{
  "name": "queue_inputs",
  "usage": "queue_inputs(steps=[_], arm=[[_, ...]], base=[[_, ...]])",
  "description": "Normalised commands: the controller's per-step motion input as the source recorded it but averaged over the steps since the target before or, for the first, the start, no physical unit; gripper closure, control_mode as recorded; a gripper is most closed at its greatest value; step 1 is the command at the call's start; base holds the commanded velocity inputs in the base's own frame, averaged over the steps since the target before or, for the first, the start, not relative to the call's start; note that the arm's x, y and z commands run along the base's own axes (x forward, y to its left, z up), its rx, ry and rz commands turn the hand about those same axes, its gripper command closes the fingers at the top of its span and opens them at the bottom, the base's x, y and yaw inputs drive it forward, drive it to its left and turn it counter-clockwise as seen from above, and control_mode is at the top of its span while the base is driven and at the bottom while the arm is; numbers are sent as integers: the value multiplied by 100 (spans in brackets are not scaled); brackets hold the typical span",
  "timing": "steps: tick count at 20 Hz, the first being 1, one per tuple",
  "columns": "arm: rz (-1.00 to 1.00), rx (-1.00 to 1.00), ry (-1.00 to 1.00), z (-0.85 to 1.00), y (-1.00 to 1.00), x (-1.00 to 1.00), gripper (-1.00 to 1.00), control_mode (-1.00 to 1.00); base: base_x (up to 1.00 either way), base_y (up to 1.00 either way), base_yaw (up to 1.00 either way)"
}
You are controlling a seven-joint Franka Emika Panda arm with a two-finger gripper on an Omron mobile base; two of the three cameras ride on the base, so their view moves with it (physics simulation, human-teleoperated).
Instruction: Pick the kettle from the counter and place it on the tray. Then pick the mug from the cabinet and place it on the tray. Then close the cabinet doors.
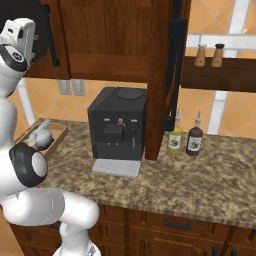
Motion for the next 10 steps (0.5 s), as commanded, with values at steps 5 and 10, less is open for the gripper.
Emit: queue_inputs(steps=[5,10], arm=[[20,0,-6,-68,0,96,-100,-100],[11,-1,-45,-97,-2,6,-100,-100]], base=[[0,0,0],[0,0,0]])
